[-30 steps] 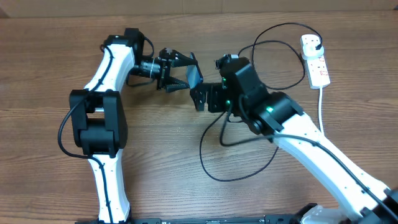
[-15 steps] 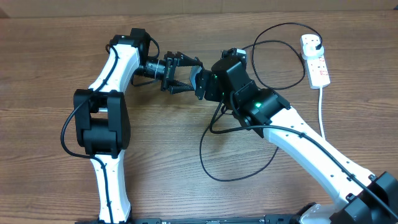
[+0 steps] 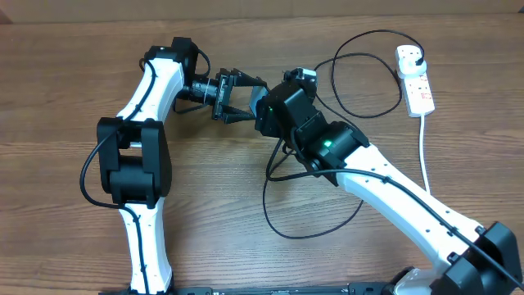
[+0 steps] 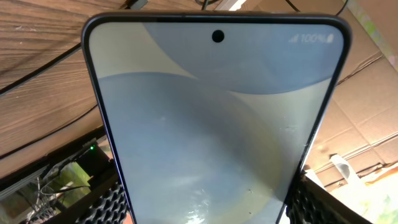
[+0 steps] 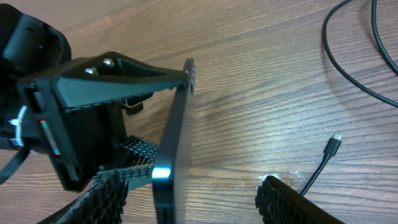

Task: Plug charger to phone and switch on socket
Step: 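Close the right gripper on the smartphone's edge beside the left gripper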

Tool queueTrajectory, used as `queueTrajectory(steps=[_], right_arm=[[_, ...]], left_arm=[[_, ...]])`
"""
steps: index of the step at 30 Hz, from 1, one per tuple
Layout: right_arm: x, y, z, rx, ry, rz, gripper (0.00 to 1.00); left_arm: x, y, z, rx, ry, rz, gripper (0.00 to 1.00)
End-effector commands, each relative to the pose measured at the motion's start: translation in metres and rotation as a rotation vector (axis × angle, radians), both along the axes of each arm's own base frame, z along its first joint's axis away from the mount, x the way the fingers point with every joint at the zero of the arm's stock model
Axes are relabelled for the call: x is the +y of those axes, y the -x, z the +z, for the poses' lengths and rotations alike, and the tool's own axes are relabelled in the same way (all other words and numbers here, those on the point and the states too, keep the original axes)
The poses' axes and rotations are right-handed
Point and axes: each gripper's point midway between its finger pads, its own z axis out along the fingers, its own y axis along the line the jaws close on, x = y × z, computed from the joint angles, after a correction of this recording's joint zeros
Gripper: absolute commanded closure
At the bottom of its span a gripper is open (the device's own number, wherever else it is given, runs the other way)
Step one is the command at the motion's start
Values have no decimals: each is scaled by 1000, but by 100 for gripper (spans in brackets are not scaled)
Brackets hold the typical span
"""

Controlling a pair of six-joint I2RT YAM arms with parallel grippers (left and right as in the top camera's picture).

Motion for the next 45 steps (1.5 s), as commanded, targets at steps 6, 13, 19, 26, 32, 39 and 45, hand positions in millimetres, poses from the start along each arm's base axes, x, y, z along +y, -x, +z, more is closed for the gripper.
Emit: queueTrajectory(steps=[6, 13, 19, 26, 32, 39, 45], right_arm=[[5, -12, 5, -32, -12, -18, 39], [5, -12, 0, -20, -4, -15, 42], [6, -12, -3, -16, -1, -16, 50], [1, -15, -3, -28, 21, -40, 57], [-4, -15, -5, -28, 42, -55, 59], [-5, -16, -6, -32, 49, -64, 64], [-5, -16, -6, -30, 46, -65, 67]], left_arm=[[-7, 5, 24, -40, 26, -13, 34], [-15, 6, 23, -68, 28, -32, 33], [-20, 9, 23, -60, 28, -44, 34], [-20, 10, 23, -54, 27, -43, 34], [-20, 10, 23, -53, 27, -43, 34], [-20, 10, 23, -50, 26, -42, 34], [-20, 10, 22, -48, 16, -41, 34]])
